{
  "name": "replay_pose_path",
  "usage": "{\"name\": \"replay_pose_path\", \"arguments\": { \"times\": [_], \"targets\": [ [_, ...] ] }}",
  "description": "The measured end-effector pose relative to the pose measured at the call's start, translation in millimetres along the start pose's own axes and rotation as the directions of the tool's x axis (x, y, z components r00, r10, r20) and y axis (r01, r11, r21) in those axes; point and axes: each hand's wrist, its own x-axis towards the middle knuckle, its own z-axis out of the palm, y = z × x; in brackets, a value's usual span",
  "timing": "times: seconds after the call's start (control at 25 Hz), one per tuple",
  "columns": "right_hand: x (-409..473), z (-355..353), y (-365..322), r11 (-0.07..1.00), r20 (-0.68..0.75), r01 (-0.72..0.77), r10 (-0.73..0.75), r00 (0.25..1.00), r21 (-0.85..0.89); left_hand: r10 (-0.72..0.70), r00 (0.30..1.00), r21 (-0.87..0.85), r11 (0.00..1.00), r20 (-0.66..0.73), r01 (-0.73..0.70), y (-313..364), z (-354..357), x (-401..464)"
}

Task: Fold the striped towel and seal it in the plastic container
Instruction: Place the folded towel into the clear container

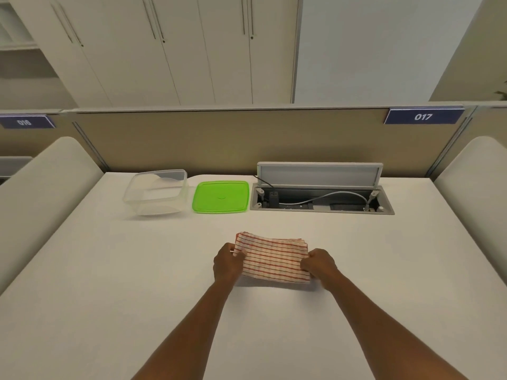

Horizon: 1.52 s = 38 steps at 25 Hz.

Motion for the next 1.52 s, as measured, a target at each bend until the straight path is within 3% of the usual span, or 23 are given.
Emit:
{"name": "replay_pose_path", "arguments": {
  "times": [0.32,0.64,1.04,1.52],
  "targets": [
    [0,22,-35,0.991,0.037,0.13,-0.131,0.991,0.028,0.129,0.99,0.011,0.992,-0.053,-0.128,-15,-53,4],
    [-2,67,-89,0.973,-0.039,0.218,-0.216,0.976,0.07,0.178,0.976,0.107,0.981,-0.124,-0.165,-31,-104,51],
    [2,143,-207,0.896,-0.173,0.422,-0.398,0.901,0.134,0.242,0.933,0.089,0.97,-0.267,-0.226,-50,-206,142],
    [40,236,-331,0.876,-0.207,0.462,-0.431,0.878,0.136,0.209,0.926,0.052,0.978,-0.314,-0.203,-72,-301,259]
  ]
}}
